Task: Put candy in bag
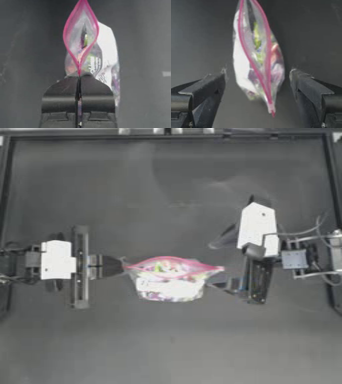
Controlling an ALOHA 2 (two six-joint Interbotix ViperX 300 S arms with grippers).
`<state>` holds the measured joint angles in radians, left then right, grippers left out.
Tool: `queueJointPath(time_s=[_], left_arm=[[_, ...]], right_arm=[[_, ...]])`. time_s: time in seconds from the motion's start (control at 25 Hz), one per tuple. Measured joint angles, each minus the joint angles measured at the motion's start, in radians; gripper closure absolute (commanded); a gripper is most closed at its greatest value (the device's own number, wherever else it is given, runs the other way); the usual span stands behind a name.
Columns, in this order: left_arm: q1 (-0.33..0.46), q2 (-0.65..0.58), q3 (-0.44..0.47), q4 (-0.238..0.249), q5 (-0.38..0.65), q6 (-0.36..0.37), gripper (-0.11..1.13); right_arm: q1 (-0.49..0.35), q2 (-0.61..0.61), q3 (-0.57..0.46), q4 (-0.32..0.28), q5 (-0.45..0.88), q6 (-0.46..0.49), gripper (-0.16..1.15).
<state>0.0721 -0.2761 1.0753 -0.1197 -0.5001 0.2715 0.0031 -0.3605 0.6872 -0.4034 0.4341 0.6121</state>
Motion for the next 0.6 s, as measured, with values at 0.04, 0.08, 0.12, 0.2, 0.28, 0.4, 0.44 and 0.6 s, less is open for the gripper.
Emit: queueJointPath(time_s=[0.04,0.08,0.12,0.2,0.28,0.4,0.44,0.6], left_arm=[[-0.002,-0.005,0.003,0.000,0.000,0.000,0.97],[0.000,-0.008,0.005,0.000,0.002,0.000,0.97],[0.000,-0.008,0.006,0.000,0.000,0.000,0.97],[-0.002,-0.008,0.006,-0.002,0.003,0.000,0.97],[-0.002,-0.008,0.006,-0.002,0.006,0.000,0.96],[-0.002,-0.008,0.006,-0.002,0.009,0.000,0.84],[0.000,-0.008,0.006,-0.002,0.009,0.000,0.76],[-0.006,-0.005,0.003,-0.002,0.009,0.000,0.30]], right_arm=[[0.000,-0.003,0.005,0.000,-0.002,0.005,-0.04],[0.000,-0.006,0.009,-0.002,-0.006,0.008,-0.04],[0.000,-0.009,0.014,-0.002,-0.009,0.011,-0.04],[0.000,-0.012,0.020,-0.002,-0.018,0.011,-0.04],[0.000,-0.012,0.026,-0.005,-0.031,0.011,-0.04],[0.000,-0.012,0.035,-0.009,-0.054,0.011,-0.04],[0.000,-0.014,0.037,-0.011,-0.057,0.011,-0.04],[0.000,-0.012,0.043,-0.014,-0.063,0.011,-0.04]])
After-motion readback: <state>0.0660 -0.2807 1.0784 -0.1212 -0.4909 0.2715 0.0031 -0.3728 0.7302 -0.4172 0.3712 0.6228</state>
